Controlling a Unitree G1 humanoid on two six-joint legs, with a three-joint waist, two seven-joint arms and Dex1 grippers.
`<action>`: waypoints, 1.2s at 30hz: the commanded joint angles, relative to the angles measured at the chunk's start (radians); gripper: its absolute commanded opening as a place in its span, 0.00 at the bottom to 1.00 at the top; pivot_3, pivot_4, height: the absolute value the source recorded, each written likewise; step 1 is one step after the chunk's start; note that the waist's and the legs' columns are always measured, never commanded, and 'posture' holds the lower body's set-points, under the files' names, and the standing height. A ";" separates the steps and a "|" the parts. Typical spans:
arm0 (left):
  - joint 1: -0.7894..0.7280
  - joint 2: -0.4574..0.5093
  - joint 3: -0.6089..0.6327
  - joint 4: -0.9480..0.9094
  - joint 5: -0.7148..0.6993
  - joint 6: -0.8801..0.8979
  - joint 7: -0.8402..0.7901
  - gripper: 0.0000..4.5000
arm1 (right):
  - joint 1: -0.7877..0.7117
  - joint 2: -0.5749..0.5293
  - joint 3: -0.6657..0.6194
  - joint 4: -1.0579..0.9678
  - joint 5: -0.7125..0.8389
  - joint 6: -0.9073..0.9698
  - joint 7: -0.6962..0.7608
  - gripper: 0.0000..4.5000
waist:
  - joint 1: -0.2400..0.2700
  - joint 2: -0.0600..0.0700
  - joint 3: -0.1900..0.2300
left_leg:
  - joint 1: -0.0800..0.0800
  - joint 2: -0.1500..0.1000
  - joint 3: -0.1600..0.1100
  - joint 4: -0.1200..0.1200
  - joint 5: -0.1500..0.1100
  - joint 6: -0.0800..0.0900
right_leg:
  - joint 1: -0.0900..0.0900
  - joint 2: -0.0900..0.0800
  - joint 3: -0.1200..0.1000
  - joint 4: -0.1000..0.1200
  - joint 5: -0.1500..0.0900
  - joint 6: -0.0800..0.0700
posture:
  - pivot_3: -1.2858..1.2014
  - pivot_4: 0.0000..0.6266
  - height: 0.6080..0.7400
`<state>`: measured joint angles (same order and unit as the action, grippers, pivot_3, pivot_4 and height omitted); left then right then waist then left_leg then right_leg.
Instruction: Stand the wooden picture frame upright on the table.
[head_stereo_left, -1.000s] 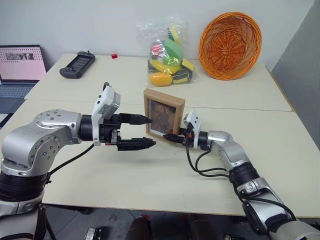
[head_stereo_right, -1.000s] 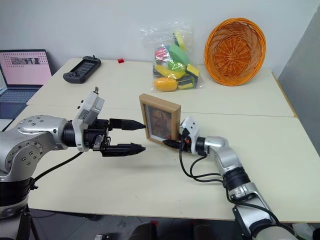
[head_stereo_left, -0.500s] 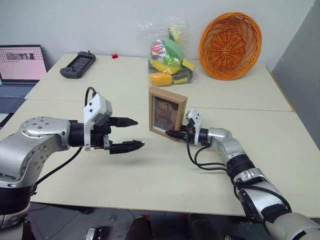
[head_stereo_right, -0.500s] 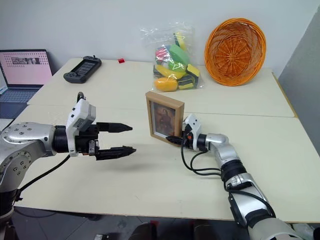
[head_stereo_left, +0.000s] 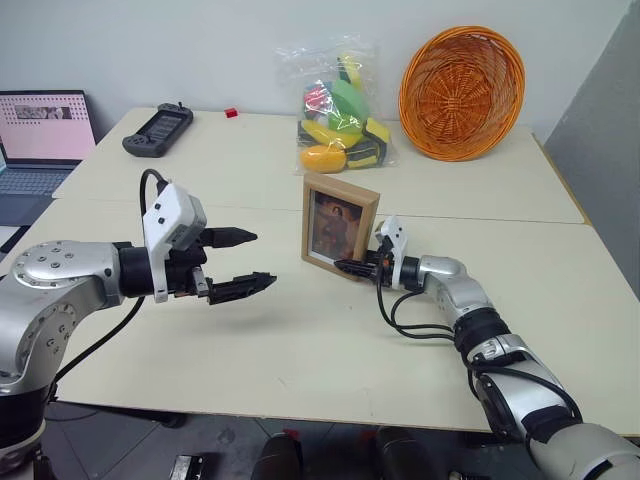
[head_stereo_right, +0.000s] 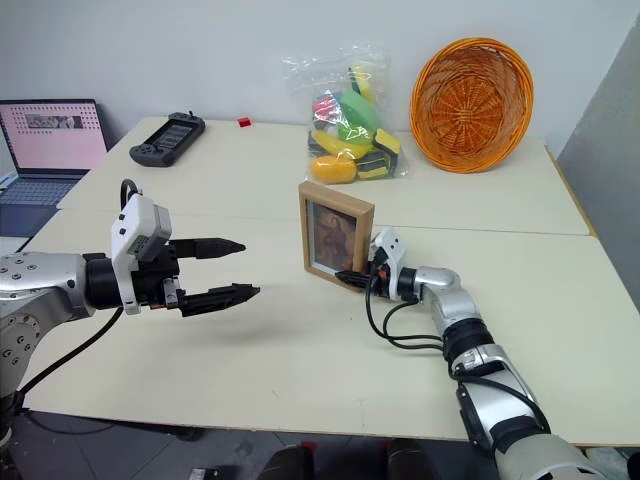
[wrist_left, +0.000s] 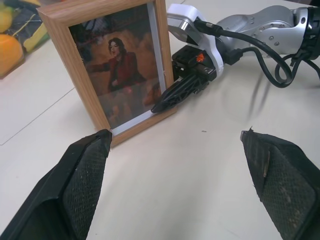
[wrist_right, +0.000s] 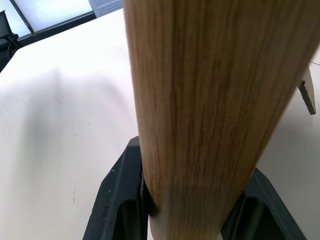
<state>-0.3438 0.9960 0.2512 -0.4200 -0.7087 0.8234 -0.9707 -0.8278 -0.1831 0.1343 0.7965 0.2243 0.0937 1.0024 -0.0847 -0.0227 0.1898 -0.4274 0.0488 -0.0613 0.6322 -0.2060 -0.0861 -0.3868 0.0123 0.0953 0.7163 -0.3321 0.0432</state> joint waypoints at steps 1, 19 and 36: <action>-0.036 0.003 0.012 -0.007 -0.022 0.001 0.007 1.00 | -0.024 0.001 -0.044 0.025 0.003 0.010 -0.022 0.48 | 0.000 0.000 0.000 | 0.000 0.000 0.000 0.000 0.000 0.000 | 0.000 0.000 0.000 0.000 0.000 0.000 | 0.52 0.24 1.00; -0.084 0.000 -0.021 0.018 -0.027 -0.002 0.000 1.00 | 0.011 -0.026 -0.035 -0.035 -0.060 -0.003 -0.032 0.97 | -0.001 0.000 0.000 | 0.000 0.000 0.000 -0.002 0.000 0.000 | 0.000 0.000 0.000 0.000 0.000 0.000 | 0.52 0.24 1.00; -0.002 -0.110 0.002 -0.023 -0.053 0.038 0.137 0.80 | 0.497 -0.223 -0.271 -1.023 0.136 0.505 -0.297 0.75 | 0.007 0.000 0.000 | 0.000 0.000 0.000 -0.002 0.000 0.000 | 0.000 0.000 0.001 -0.001 0.000 0.000 | 0.52 0.24 1.00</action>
<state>-0.3417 0.8888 0.2192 -0.4042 -0.7339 0.8538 -0.8463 -0.3554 -0.4158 -0.0880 -0.1038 0.3049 0.5343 0.7680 -0.0776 -0.0227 0.1897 -0.4272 0.0490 -0.0618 0.6299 -0.2060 -0.0861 -0.3866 0.0126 0.0959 0.7156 -0.3323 0.0434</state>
